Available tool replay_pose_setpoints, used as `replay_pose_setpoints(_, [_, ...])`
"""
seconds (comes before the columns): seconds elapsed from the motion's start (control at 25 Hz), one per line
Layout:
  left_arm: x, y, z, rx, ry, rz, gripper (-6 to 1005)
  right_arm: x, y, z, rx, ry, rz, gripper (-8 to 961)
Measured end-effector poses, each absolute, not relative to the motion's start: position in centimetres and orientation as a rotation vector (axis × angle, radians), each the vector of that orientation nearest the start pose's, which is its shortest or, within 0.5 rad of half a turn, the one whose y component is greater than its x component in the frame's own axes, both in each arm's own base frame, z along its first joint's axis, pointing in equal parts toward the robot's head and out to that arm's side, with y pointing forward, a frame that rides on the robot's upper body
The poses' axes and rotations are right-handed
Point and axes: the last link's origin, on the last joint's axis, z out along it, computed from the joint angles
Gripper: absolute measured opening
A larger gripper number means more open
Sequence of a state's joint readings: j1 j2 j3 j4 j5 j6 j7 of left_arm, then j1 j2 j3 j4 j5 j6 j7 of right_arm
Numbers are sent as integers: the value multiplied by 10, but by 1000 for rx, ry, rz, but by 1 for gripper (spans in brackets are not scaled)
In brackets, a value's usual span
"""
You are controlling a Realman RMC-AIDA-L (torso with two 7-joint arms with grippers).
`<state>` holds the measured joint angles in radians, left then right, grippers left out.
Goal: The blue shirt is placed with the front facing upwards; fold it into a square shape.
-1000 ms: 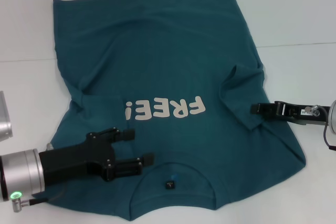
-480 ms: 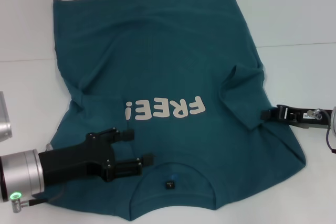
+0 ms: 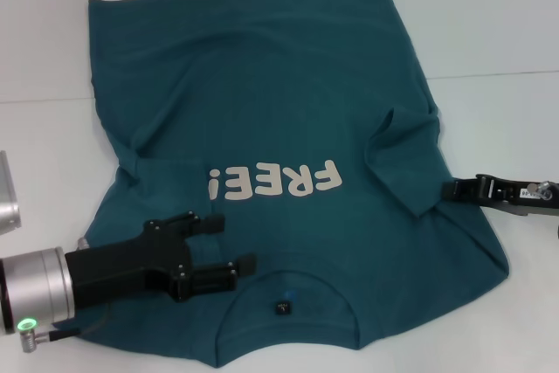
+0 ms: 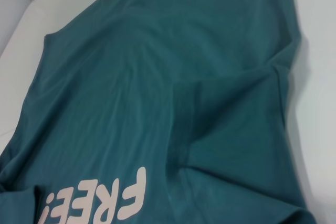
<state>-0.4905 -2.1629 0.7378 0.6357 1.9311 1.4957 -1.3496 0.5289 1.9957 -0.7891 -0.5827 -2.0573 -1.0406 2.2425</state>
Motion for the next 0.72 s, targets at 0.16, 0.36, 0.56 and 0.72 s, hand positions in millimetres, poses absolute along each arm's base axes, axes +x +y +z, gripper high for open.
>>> replay_pose_setpoints(0.16, [-251, 317, -38, -2695, -675, -801, 878, 335, 373, 22, -1937, 1679, 515, 221])
replay_pose_setpoints(0.36, [-250, 318, -37, -2698, -669, -802, 877, 336, 374, 19, -1916, 1681, 518, 416])
replay_pose_setpoints(0.56, [-249, 318, -36, -2700, -663, -803, 877, 333, 378, 14, -1899, 1671, 524, 516])
replay_pose_setpoints(0.72, [-249, 319, -35, -2699, -660, -802, 877, 328, 382, 10, -1894, 1663, 533, 545])
